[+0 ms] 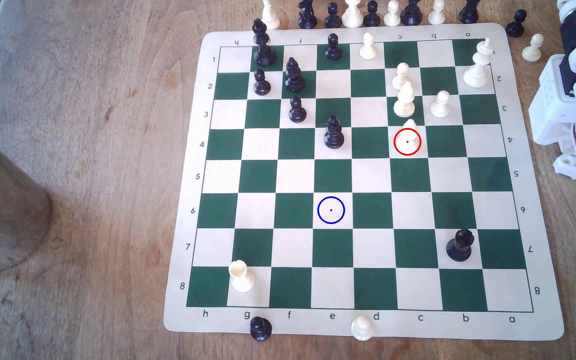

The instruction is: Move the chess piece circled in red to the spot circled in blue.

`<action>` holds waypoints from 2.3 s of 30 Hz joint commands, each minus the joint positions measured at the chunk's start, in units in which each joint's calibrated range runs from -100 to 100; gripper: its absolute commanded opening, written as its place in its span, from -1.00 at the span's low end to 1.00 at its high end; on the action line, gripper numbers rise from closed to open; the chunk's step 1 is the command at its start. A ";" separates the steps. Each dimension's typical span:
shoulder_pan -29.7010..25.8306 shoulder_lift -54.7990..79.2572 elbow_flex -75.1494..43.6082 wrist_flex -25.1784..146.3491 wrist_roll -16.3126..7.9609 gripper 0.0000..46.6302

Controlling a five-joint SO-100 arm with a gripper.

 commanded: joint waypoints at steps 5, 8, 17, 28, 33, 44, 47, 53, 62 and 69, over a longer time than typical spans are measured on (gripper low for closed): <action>0.17 -0.03 -1.64 19.61 0.15 -0.99; -0.14 0.06 -7.44 39.18 0.05 -0.99; 0.48 0.14 -28.56 94.79 -0.29 -0.99; 8.46 0.22 -47.69 147.70 -5.52 -0.99; 9.95 0.31 -47.96 163.51 -5.37 -0.74; 1.26 21.19 -50.14 176.61 -10.26 -0.68; 0.64 27.39 -51.32 177.27 -12.60 -0.63; 0.01 37.41 -52.50 177.51 -16.75 -0.38; -0.54 45.13 -52.59 175.05 -18.66 -0.30; -1.40 51.92 -52.59 170.88 -20.85 -0.39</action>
